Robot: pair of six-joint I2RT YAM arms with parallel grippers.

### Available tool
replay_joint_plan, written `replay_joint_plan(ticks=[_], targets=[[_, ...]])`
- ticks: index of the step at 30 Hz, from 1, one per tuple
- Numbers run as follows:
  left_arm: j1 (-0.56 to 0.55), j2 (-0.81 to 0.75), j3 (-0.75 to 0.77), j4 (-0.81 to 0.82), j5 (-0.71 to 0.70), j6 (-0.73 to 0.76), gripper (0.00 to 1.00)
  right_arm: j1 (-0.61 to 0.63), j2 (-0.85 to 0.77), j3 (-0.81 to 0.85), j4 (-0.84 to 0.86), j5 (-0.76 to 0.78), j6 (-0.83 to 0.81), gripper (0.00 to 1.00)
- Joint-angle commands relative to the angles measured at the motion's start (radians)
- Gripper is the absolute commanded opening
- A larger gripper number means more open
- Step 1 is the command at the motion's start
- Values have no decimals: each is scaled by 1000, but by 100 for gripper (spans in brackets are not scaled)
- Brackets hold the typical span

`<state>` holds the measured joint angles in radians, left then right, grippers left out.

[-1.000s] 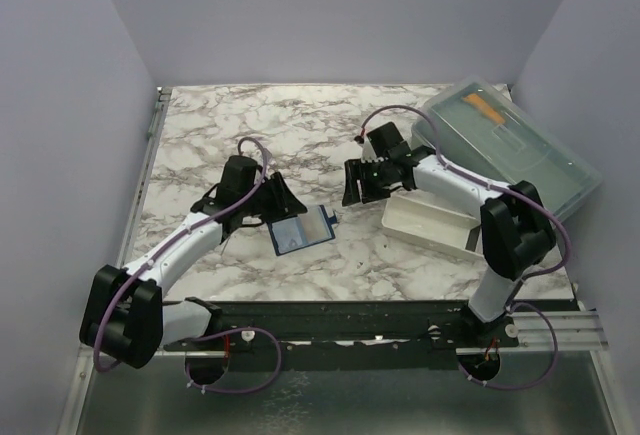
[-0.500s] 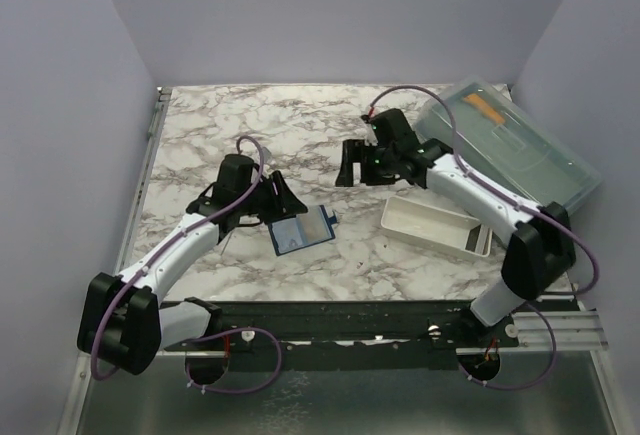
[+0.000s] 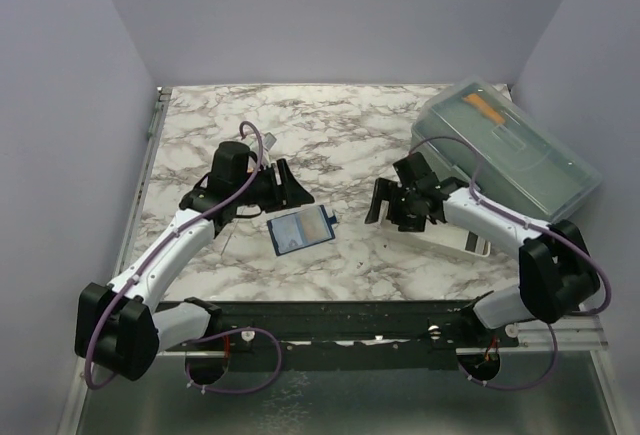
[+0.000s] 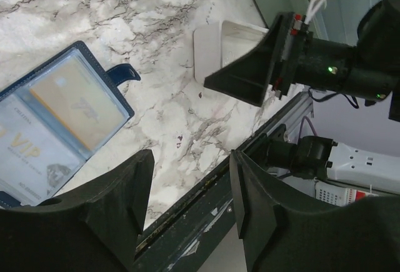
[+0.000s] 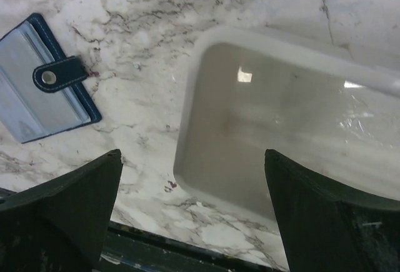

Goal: Put the credit cards into the card holder
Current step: Insert the credit card into the card holder, then move the storage box to the center of the board.

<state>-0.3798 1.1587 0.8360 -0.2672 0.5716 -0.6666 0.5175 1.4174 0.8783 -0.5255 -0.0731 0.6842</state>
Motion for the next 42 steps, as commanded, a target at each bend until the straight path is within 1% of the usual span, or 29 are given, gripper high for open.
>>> replay_joint_plan(ticks=[1,4,6,8,13,14,17,19,20,22,25,28,30,32,34,36,39,42], targets=[[5,-43,14,-29,30,24,58,16,142,64,110,-37,-75,95],[7,-64,11,-45,17,26,58,42,248,146,88,-11,-179,85],[7,-81,9,-57,16,24,58,62,284,180,94,-33,-226,80],[8,-97,3,-62,10,24,58,77,297,192,127,-96,-269,76],[8,-95,2,-66,-3,15,58,103,336,226,150,-242,-371,57],[8,-93,3,-66,-1,13,58,108,346,232,145,-265,-388,54],[8,-90,6,-66,4,13,58,130,369,234,115,-324,-450,51],[9,-87,8,-66,0,16,58,151,376,240,77,-325,-489,52],[9,-83,9,-65,-1,16,58,160,371,240,60,-314,-500,54],[8,-70,15,-63,3,20,58,164,335,238,44,-297,-496,63],[7,-45,32,-63,11,29,58,164,239,257,20,-240,-450,79],[8,-33,42,-63,24,35,58,164,135,294,-26,-104,-361,91],[8,-33,46,-63,23,41,58,163,74,309,-62,21,-319,96],[9,-31,54,-63,25,45,58,155,34,322,-143,214,-271,98],[9,-25,65,-63,35,50,58,123,24,332,-272,418,-188,99],[8,-19,77,-63,45,59,58,79,27,316,-381,571,-108,99],[8,-15,81,-63,60,67,58,26,37,284,-514,681,13,98],[8,-13,78,-63,68,74,59,13,36,242,-560,739,52,95]])
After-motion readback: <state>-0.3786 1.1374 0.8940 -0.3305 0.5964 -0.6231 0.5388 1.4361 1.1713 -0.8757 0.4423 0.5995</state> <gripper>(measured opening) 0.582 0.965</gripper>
